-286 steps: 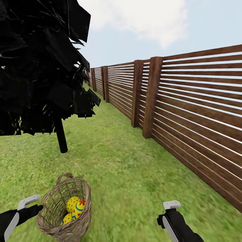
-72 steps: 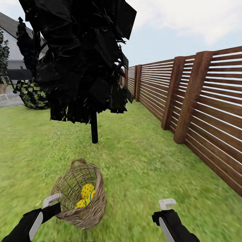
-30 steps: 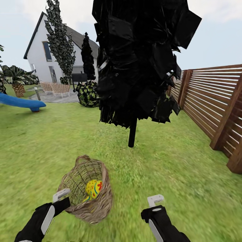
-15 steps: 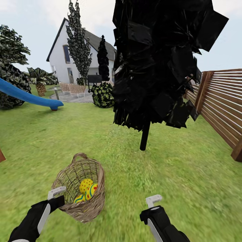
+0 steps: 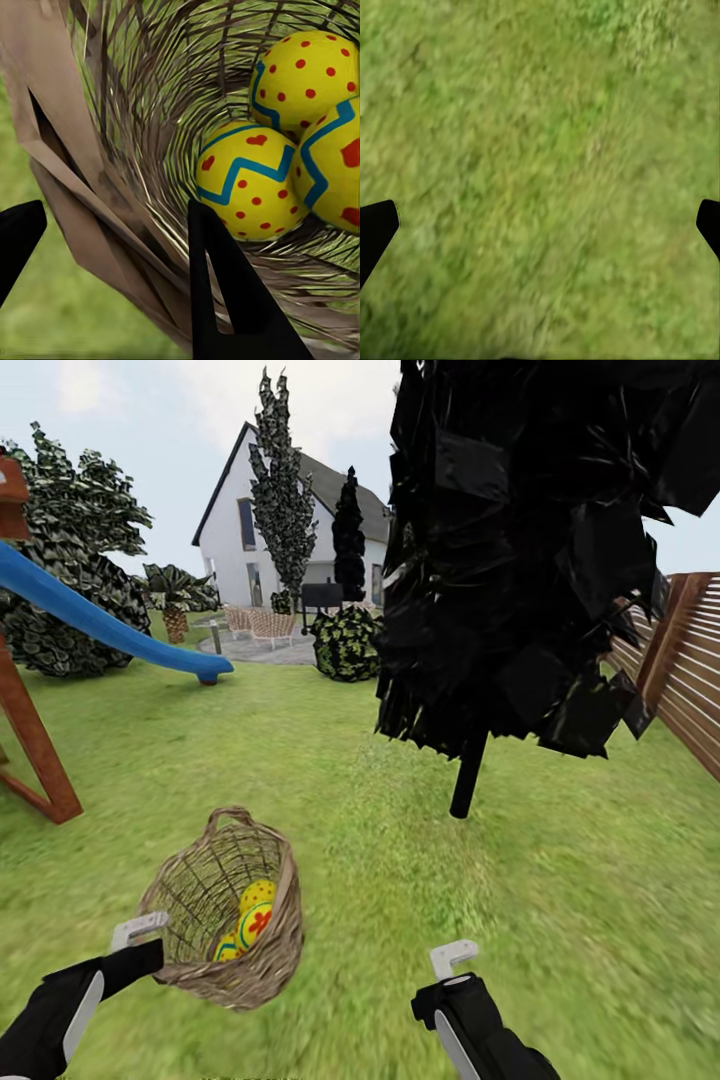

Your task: Take the three Easter eggs out of the wicker basket on the lawn in the garden, then place them on the lawn next to a single tree (choose any tree) so that all three eggs are next to the same tree and none are left in the basket.

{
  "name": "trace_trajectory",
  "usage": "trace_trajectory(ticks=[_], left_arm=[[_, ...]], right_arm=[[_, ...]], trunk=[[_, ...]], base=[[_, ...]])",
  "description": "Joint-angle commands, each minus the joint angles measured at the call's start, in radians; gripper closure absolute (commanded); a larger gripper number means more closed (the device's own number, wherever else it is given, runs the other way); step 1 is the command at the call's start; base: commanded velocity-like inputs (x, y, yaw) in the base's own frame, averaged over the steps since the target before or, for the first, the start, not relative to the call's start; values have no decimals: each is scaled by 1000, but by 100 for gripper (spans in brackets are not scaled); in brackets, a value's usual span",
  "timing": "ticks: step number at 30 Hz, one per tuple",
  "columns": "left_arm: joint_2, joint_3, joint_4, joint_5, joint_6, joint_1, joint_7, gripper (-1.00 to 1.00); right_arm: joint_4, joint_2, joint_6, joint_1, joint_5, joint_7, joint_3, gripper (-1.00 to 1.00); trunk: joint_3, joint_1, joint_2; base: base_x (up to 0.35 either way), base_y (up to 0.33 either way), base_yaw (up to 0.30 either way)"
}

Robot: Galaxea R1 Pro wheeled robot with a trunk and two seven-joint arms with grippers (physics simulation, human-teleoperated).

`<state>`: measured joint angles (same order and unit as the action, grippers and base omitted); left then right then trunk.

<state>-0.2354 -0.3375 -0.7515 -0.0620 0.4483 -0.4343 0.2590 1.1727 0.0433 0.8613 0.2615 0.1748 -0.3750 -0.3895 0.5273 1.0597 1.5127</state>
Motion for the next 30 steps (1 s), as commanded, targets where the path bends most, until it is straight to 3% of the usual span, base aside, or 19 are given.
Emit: trace_trajectory(ticks=[1,30], left_arm=[[1,-3,-2,-13,8,-1,3,100],[7,0,18,-13,12,1,4,100]], right_arm=[[1,0,1,1,10,-10,-2,-100],[-26,1,-5,1,0,-13,-5,-100]], trunk=[[-2,-4,-7],[-99,-115,-210]], base=[[0,0,258],[0,0,269]])
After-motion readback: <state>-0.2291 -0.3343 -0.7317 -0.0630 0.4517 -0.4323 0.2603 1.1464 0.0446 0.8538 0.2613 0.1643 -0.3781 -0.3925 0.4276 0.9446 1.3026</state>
